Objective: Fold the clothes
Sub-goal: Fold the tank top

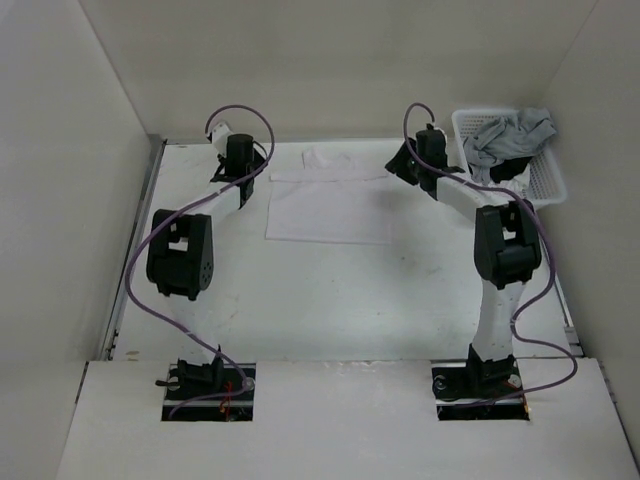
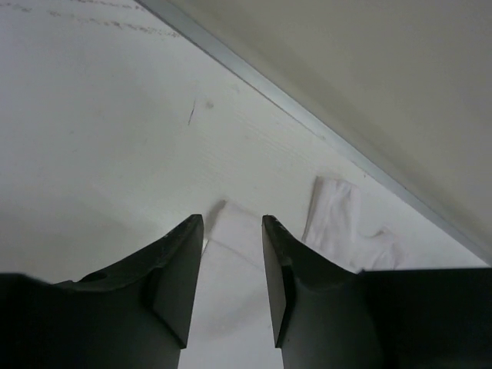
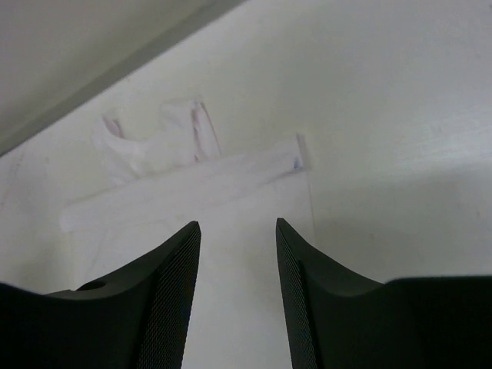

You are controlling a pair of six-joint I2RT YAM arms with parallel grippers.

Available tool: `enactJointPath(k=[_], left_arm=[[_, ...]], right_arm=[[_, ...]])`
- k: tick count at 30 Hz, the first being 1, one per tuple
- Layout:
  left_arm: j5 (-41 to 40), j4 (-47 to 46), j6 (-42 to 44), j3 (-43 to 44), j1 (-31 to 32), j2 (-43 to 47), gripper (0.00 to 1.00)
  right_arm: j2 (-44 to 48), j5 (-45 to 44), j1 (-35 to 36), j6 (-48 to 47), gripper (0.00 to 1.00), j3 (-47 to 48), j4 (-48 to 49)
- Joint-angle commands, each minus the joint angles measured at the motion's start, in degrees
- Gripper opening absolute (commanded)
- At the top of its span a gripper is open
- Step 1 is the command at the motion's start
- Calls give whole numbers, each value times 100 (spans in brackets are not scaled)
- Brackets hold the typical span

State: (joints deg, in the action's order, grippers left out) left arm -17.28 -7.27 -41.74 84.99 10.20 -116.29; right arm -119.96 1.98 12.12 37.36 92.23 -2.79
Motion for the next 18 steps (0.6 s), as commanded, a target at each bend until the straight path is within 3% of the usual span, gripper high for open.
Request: enactJointPath(k=[1, 3, 6, 7, 9, 11, 13, 18], left_arm=[[49, -388, 87, -1225, 179, 1360, 34], [5, -713, -62, -2325, 381, 1862, 32], [75, -1057, -527, -3854, 558, 2408, 30], [162, -1118, -650, -4198, 532, 2522, 30], [513, -1259, -905, -4709, 418, 2646, 31], [944, -1504, -1038, -4965, 242, 2629, 33], [1286, -1724, -1160, -5036, 137, 2472, 33], [1438, -1839, -1354, -4992, 48, 2172, 30]], right_arm=[[998, -302, 215, 34, 49, -956, 611], [1604, -478, 391, 78, 39, -2063, 1129], [2335, -558, 620, 227, 8, -3400, 1622], [2520, -558, 655, 280, 5, -3735, 1737], [2828, -567, 682, 333, 6, -4298, 1878], [3074, -584, 682, 377, 15, -4712, 2027], [3233, -585, 682, 403, 25, -5002, 2176], [3234, -558, 682, 491, 36, -5293, 2239]])
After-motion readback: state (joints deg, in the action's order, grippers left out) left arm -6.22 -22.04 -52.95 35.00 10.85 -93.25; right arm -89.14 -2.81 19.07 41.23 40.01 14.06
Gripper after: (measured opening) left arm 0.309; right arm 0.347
